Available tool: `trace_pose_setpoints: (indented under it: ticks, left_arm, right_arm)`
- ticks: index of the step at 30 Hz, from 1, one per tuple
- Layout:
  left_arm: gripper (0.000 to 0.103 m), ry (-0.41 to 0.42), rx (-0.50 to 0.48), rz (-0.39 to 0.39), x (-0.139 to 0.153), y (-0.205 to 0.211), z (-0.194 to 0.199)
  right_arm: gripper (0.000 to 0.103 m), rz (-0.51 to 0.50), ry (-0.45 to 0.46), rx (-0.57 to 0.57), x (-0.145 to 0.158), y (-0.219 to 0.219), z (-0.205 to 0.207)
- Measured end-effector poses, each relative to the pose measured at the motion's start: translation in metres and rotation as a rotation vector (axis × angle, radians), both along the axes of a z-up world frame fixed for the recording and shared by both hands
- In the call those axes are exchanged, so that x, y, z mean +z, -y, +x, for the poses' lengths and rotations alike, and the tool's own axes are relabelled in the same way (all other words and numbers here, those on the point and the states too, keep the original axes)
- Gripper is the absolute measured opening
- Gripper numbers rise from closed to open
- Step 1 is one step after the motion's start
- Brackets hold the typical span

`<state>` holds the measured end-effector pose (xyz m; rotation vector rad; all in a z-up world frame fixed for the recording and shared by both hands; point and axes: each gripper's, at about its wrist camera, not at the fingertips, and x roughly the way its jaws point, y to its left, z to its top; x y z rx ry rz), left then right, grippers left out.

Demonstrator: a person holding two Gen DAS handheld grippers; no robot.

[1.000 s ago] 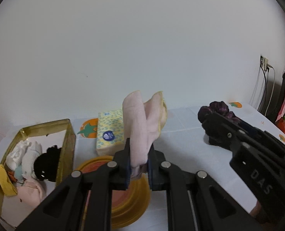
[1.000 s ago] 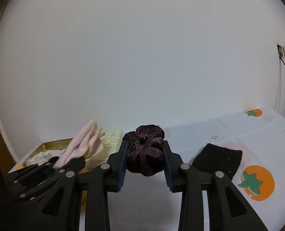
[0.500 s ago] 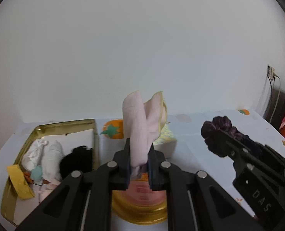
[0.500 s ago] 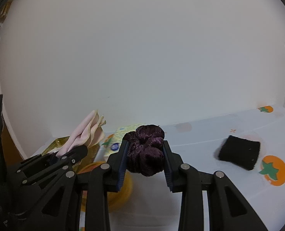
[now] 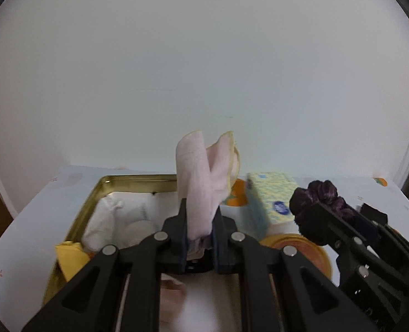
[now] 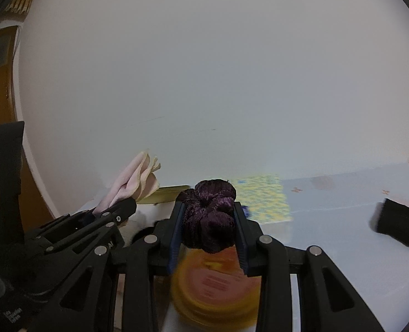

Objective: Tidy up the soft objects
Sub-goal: 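Carry the pink cloth with the left gripper while the right gripper carries the scrunchie over the tray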

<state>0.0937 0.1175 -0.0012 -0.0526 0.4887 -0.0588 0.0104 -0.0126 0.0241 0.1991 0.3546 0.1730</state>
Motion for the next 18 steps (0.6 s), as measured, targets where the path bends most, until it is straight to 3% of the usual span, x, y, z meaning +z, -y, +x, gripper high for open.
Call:
trace_pose_setpoints:
  ticks: [13, 18]
  left_arm:
    - [0.011, -0.067, 0.117, 0.016, -0.007, -0.053, 0.017]
    - [0.011, -0.11, 0.157, 0.015, -0.012, -0.069, 0.026]
  right_arm:
    - [0.036, -0.022, -0.021, 0.075, 0.009, -0.04, 0.056]
    - [0.036, 0.009, -0.084, 0.09, 0.009, -0.049, 0.086]
